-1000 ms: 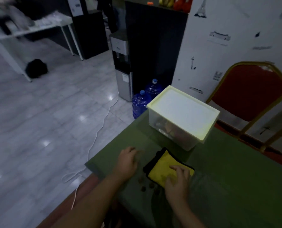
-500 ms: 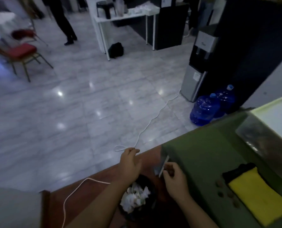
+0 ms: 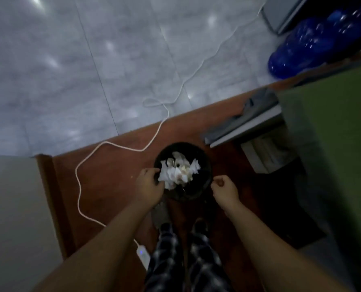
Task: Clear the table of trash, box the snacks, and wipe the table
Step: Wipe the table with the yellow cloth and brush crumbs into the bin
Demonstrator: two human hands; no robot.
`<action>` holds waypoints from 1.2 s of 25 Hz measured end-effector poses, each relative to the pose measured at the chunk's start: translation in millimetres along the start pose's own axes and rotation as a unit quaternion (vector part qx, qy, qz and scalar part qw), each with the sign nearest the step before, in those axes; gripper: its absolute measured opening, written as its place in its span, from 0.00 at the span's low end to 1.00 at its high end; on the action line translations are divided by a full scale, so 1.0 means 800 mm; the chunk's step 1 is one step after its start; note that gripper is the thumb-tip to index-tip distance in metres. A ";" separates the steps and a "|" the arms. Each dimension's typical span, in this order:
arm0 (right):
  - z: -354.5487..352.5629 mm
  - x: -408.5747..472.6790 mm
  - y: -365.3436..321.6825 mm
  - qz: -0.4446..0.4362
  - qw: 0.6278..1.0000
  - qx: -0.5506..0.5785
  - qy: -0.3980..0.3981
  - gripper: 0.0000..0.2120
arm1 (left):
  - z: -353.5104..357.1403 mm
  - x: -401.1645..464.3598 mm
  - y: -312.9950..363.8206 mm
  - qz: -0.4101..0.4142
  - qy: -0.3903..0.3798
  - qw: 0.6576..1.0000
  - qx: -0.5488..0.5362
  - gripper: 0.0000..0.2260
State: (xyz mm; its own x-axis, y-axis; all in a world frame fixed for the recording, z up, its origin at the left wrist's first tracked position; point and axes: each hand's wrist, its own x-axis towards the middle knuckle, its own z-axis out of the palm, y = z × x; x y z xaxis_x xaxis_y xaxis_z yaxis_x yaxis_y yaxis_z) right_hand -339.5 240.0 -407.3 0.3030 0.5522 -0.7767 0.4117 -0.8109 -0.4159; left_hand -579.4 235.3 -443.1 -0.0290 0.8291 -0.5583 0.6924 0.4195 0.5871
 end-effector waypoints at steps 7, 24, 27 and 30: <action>0.049 0.135 0.048 0.017 0.997 -0.080 -0.014 0.09 | 0.071 0.081 -0.056 -0.028 -0.001 1.000 0.013 0.07; 0.097 0.267 0.066 0.027 0.999 -0.030 -0.021 0.09 | 0.140 0.177 -0.111 -0.277 0.031 0.943 -0.179 0.20; 0.095 0.255 0.059 0.050 0.998 0.022 -0.015 0.09 | 0.130 0.172 -0.104 -0.273 0.019 0.942 -0.196 0.06; 0.083 0.229 0.049 0.043 0.998 0.042 -0.003 0.08 | 0.110 0.152 -0.091 -0.242 0.020 0.956 -0.167 0.09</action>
State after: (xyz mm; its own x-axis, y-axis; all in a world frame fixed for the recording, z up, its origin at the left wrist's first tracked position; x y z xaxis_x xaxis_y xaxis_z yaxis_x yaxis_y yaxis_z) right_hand -325.1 296.8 -597.6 0.3283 0.4796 -0.8137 0.3119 -0.8682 -0.3859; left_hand -569.8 273.0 -605.4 -0.3208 0.5184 -0.7927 0.3227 0.8467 0.4231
